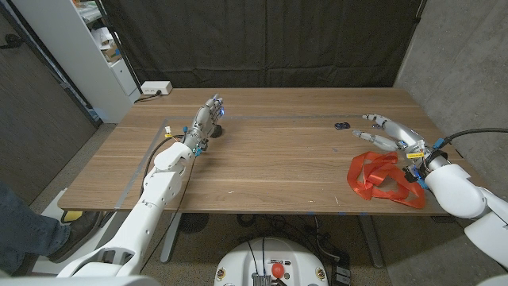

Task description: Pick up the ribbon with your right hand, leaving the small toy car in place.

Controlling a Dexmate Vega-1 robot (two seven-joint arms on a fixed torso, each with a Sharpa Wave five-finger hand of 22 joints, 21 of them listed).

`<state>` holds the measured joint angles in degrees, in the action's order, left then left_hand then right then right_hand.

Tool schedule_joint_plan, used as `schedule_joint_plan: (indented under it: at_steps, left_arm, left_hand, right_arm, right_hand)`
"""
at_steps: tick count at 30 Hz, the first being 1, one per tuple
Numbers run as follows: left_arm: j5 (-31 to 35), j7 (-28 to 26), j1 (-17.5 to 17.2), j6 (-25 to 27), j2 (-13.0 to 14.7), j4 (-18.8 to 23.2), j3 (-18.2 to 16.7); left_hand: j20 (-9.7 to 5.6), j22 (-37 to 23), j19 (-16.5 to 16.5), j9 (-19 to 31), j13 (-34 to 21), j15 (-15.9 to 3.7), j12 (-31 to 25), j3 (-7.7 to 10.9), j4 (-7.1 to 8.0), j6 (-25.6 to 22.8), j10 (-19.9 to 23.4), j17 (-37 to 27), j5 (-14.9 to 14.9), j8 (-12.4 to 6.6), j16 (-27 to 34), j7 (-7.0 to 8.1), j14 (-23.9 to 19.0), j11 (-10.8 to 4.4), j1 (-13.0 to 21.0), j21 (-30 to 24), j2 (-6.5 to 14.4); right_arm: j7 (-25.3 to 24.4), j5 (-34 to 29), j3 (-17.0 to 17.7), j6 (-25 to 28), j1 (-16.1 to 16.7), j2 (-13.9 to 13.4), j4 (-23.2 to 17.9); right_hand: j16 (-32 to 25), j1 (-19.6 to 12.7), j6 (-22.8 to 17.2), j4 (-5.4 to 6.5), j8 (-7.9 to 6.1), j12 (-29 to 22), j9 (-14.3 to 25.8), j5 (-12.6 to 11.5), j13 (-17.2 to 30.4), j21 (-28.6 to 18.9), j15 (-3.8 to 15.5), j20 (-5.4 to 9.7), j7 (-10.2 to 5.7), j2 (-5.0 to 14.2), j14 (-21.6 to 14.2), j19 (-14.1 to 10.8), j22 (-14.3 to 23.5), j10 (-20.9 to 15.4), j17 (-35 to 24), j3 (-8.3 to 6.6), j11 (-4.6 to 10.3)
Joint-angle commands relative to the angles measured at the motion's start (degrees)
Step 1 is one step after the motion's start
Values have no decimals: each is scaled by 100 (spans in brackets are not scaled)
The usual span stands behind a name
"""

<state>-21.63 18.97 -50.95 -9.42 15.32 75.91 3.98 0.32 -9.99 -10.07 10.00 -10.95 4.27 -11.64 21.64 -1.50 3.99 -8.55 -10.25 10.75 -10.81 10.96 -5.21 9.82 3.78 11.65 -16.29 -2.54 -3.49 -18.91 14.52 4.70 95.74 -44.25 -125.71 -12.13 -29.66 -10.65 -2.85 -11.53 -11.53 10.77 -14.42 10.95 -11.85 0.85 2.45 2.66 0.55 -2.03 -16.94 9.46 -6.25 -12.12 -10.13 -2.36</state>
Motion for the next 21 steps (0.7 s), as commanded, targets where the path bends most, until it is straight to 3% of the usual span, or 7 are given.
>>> schedule_joint_plan:
  at_steps: [1,10,21]
  left_arm:
    - [62,-32,23,-23,-43,-54,60]
    - [73,-14,93,-26,-64,-134,86]
    - [42,-10,178,-86,-123,-259,54]
  left_hand:
    - [31,-16,-642,23,-6,17,-13,6,-37,-11,-52,-22,2,5,-8,-40,150,-18,6,25,73]
    - [39,-17,-642,23,-6,17,-15,5,-44,-14,-51,-22,2,5,-8,-39,151,-20,6,43,82]
    - [43,-18,-631,24,-6,13,-30,3,-56,-47,-16,-22,2,-7,-2,-36,135,-17,4,69,97]
  right_arm:
    - [160,-288,74,65,72,41,20]
    - [27,-842,-7,147,139,22,24]
    - [213,-1136,-45,354,126,16,-39]
  right_hand:
    - [10,-3,-19,-30,-8,8,33,-24,6,10,38,116,-53,26,-14,-35,26,-30,-7,2,6]
    - [12,-6,2,-39,2,14,33,-33,6,19,35,109,-61,27,-12,-35,26,-18,-7,2,19]
    - [8,-9,-7,-47,-1,11,35,-45,7,25,39,112,-72,31,-28,-47,26,-30,-7,1,38]
